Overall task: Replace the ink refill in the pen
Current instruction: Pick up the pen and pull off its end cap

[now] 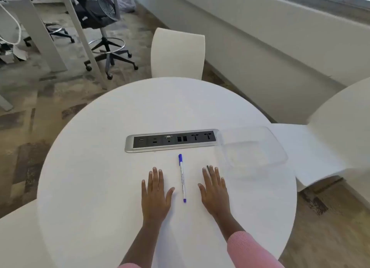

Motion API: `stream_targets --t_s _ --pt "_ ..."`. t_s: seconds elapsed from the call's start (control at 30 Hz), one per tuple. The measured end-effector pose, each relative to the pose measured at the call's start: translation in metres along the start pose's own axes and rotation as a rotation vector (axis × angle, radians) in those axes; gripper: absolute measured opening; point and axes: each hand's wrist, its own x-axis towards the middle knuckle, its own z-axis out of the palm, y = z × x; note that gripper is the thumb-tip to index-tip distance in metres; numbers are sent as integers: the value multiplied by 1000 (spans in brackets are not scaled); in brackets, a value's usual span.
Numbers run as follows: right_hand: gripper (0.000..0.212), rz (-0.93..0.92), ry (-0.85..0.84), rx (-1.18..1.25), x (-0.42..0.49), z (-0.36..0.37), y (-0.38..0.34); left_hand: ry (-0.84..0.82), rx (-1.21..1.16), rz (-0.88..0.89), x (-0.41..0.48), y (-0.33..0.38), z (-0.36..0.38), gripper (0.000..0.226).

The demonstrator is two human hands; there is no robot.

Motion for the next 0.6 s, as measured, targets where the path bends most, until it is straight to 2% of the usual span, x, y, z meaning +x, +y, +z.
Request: stream_targets --t_s 0.17,0.6 --pt "50 37 -43 -58 -4 13 5 -10 -27 -49 -2 -5 11 80" --pt "47 40 43 -12 -5 19 5 -40 -79 -59 -1 -9 14 76"
